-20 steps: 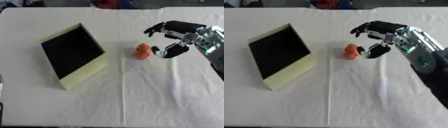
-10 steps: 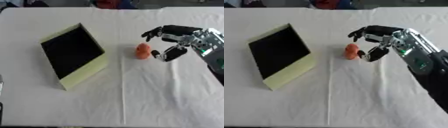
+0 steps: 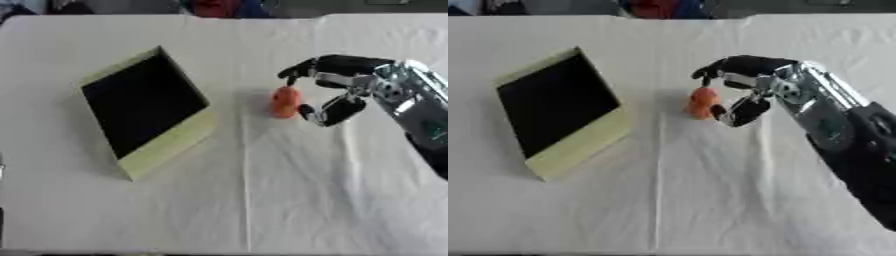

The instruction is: Pick up objects on the table and place them in the box.

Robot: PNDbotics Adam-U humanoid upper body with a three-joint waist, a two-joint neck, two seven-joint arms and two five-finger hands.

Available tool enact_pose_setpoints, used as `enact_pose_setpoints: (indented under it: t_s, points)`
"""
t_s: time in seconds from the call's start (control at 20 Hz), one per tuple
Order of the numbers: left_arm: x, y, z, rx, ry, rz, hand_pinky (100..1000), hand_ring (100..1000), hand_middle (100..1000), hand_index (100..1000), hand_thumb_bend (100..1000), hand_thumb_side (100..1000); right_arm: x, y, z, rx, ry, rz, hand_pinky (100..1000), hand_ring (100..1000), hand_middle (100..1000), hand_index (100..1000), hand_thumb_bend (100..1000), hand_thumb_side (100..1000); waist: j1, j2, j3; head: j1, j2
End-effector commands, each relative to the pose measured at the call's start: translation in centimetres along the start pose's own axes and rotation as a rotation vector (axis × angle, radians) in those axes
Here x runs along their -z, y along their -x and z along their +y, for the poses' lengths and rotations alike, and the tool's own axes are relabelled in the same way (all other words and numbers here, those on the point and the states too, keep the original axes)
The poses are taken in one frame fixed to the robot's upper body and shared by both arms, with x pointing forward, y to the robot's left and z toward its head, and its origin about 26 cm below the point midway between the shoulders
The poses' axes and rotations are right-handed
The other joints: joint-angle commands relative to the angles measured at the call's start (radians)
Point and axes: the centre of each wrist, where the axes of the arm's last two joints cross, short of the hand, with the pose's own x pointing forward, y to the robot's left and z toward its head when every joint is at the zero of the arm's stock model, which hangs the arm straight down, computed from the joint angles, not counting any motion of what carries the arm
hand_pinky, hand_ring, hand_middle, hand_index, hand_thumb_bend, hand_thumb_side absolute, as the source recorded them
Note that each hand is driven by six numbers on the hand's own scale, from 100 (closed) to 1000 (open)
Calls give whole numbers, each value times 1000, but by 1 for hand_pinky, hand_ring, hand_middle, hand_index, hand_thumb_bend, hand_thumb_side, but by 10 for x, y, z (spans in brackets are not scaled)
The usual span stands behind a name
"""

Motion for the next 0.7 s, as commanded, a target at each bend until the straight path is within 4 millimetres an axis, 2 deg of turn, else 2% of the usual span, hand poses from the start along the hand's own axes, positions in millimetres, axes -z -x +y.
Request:
enact_pose_setpoints:
  t_s: [0.05, 0.45, 0.7]
  points:
    - [6, -6, -1, -6, 12, -28, 568, 692, 754, 763, 100, 659, 0, 1, -10, -61, 32, 27, 937, 954, 834, 1000, 100, 100, 3, -14, 2, -4, 1]
    - [6, -6, -1, -12, 10, -23, 567, 691, 754, 763, 100, 664, 8, 3, -6, -74, 75, 73, 934, 953, 828, 986, 100, 100, 10, -7, 9, -10, -8]
    - [6, -6, -3, -18, 12, -24, 567, 691, 754, 763, 100, 665, 13, 2, -3, -83, 67, 72, 925, 938, 772, 941, 100, 133, 14, -2, 12, -13, -10]
